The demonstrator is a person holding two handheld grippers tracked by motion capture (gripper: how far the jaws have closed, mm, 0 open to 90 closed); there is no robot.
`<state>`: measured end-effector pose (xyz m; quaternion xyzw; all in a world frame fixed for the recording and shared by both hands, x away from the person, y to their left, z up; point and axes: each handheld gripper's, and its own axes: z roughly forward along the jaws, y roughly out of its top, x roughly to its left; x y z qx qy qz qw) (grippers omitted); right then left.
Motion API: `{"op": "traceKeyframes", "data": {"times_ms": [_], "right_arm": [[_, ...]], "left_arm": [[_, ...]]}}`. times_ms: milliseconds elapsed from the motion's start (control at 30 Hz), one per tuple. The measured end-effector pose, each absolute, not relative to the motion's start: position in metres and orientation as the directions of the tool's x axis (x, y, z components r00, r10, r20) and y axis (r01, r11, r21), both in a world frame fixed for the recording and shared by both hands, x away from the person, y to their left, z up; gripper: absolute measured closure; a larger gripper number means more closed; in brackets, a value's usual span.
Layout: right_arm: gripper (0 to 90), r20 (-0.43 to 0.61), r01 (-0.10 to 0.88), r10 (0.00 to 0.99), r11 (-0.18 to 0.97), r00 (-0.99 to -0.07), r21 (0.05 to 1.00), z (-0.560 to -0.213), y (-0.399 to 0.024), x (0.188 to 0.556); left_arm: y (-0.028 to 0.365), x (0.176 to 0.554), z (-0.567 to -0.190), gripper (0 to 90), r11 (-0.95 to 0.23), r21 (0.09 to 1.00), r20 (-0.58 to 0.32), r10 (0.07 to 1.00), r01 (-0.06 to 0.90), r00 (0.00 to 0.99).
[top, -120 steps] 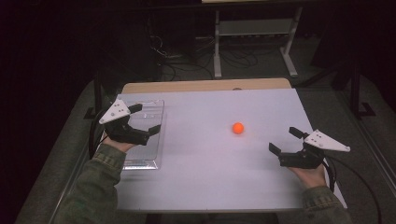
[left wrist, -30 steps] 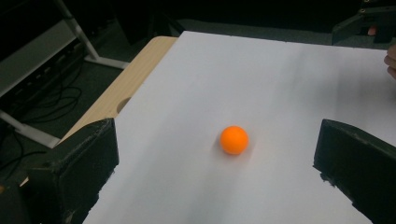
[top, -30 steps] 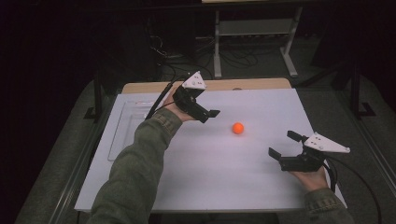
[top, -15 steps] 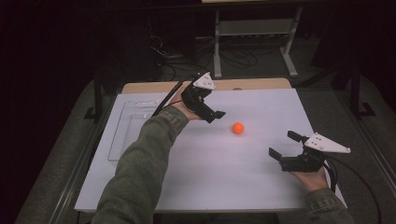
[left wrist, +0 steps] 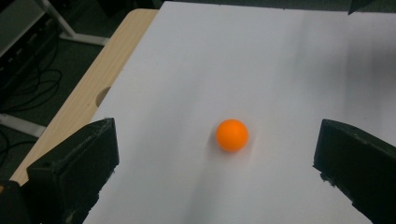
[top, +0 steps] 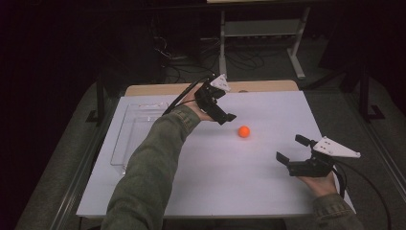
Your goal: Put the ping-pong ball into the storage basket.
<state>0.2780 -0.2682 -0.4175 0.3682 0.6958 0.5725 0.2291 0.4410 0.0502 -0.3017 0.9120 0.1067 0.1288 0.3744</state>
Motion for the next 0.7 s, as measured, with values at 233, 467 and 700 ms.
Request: {"op": "traceKeyframes", "data": {"times_ms": [233, 467, 700], "right_arm": [[0.0, 0.106, 0.25, 0.778, 0.068, -0.619, 0.966, -0.417, -0.27, 0.278], [0.0, 0.11, 0.252, 0.781, 0.062, -0.615, 0.966, -0.417, -0.271, 0.278], [0.0, 0.108, 0.251, 0.78, 0.064, -0.616, 0.966, -0.418, -0.271, 0.278]], "left_arm": [[0.04, 0.446, -0.304, 0.0, -0.712, 0.696, 0.151, 0.271, 0.092, 0.951], [0.031, 0.453, -0.308, 0.0, -0.749, 0.656, 0.159, 0.256, 0.091, 0.954], [0.024, 0.457, -0.314, 0.0, -0.779, 0.621, 0.161, 0.234, 0.086, 0.959]]}}
